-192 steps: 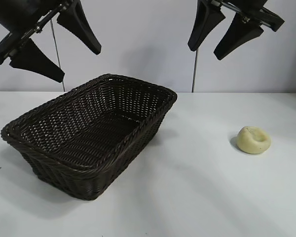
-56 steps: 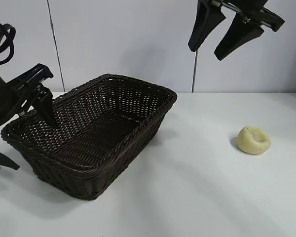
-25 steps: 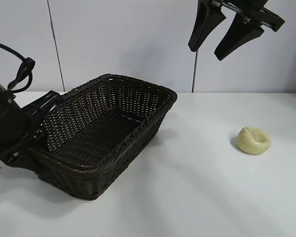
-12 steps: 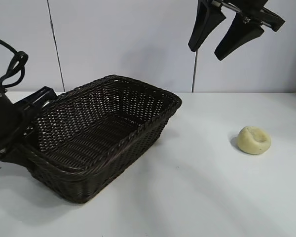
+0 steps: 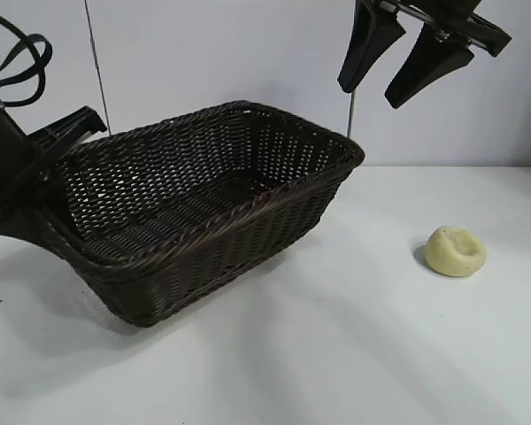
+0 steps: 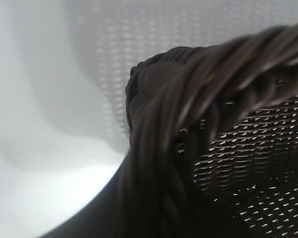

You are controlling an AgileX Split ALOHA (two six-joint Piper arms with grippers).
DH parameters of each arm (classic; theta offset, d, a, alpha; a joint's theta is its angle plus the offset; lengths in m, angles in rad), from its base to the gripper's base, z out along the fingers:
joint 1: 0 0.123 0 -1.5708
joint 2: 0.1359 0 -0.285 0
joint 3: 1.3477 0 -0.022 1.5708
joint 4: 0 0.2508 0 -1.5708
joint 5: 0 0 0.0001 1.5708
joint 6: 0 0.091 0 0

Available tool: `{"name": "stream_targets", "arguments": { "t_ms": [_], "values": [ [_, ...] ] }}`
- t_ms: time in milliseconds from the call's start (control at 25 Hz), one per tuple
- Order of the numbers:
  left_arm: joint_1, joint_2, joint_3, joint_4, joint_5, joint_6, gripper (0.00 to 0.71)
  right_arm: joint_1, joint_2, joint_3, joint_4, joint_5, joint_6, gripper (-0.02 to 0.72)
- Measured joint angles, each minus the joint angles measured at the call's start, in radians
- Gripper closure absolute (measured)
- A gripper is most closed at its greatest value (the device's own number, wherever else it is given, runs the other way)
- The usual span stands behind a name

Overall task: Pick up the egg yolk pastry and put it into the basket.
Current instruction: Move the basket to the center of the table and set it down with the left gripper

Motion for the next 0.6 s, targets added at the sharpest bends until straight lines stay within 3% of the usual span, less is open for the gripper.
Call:
{"name": "stream_targets", "arguments": {
  "t_ms": [240,600],
  "values": [
    [0.000,0.054,-0.103,0.009,0.121,0.138,0.607,0.000,0.000,0.000,0.000,0.000,0.000,0.290],
    [0.000,0.260,-0.388,0.024,0.304,0.355,0.607,0.000,0.000,0.000,0.000,0.008,0.000,0.290]
  ]
}}
